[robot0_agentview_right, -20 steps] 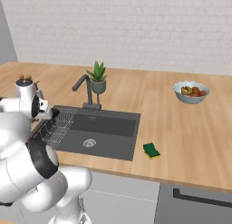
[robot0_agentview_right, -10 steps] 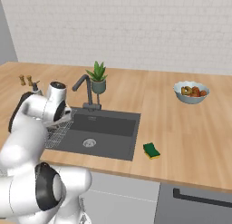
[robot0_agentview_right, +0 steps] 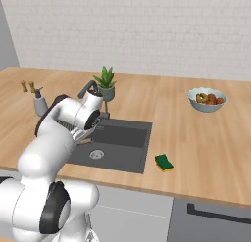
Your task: Pick the pan and sponge and place them into the sink. Then turn on the water.
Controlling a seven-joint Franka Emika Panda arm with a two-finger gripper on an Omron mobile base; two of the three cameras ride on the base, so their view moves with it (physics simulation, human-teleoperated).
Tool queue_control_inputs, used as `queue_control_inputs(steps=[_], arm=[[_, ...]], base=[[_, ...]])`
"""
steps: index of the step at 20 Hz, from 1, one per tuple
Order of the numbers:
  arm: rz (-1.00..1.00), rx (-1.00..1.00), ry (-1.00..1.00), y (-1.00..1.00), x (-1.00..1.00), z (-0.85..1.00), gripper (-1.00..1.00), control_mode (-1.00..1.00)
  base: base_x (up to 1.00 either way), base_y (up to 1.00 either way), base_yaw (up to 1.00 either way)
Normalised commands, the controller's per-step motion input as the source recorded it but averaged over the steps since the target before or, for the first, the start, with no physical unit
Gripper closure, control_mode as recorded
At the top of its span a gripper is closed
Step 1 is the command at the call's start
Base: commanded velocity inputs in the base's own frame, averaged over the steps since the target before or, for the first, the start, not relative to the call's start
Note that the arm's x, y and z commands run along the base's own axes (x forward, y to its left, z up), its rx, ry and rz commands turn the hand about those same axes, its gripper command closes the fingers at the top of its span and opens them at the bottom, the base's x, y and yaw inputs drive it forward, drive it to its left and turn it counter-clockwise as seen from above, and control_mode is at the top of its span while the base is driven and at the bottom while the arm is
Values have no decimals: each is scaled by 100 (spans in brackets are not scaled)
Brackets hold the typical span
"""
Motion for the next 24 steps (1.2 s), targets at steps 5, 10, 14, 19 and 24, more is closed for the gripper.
queue_control_inputs(steps=[5, 10, 14, 19, 24], arm=[[6, 2, 0, -85, 5, 0, 100, -100], [0, 0, 0, -76, 32, 0, 100, -100], [-4, 0, 0, -44, 58, 0, 100, -100], [-2, 0, 0, -19, 52, 0, 100, -100], [0, 0, -3, -1, 22, -24, 100, -100]], base=[[0, 0, 0], [0, 0, 0], [0, 0, 0], [0, 0, 0], [0, 0, 0]])
